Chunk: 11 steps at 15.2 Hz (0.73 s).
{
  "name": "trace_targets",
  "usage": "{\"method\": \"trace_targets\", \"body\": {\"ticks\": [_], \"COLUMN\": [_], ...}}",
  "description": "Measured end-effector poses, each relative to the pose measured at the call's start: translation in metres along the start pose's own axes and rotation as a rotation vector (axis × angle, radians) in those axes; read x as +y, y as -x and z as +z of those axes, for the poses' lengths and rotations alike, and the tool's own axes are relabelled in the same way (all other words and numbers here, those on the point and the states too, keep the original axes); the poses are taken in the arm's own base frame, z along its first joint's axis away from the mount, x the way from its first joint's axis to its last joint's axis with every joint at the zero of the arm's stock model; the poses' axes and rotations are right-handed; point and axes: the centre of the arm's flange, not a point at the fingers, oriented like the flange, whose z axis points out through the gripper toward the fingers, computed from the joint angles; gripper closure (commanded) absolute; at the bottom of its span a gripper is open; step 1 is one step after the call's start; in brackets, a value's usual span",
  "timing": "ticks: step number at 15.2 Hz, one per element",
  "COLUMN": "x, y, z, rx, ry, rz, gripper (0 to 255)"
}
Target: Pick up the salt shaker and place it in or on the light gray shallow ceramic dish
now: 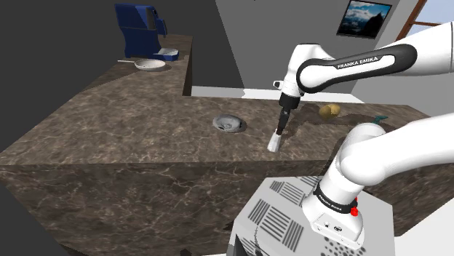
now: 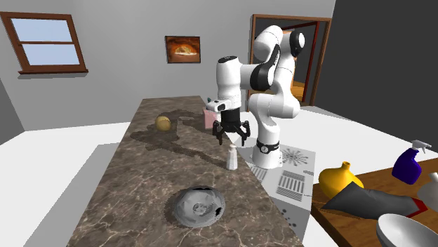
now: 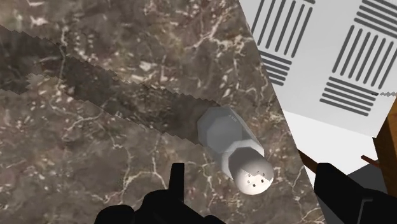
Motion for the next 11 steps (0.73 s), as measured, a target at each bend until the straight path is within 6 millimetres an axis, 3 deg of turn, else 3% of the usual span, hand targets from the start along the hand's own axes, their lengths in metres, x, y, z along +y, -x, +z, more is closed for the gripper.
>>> {"method": "trace_targets", "body": {"ticks": [3, 9, 10, 11], "x": [0.000, -0.001, -0.001, -0.001], "y": [0.000, 0.000, 0.000, 0.000], "z": [0.016, 0.020, 0.020, 0.020], "rx": [0.000, 0.000, 0.000, 0.000], "ry": [0.000, 0.000, 0.000, 0.000], "rz": [0.000, 0.000, 0.000, 0.000], "gripper": [0, 0, 255, 255]}}
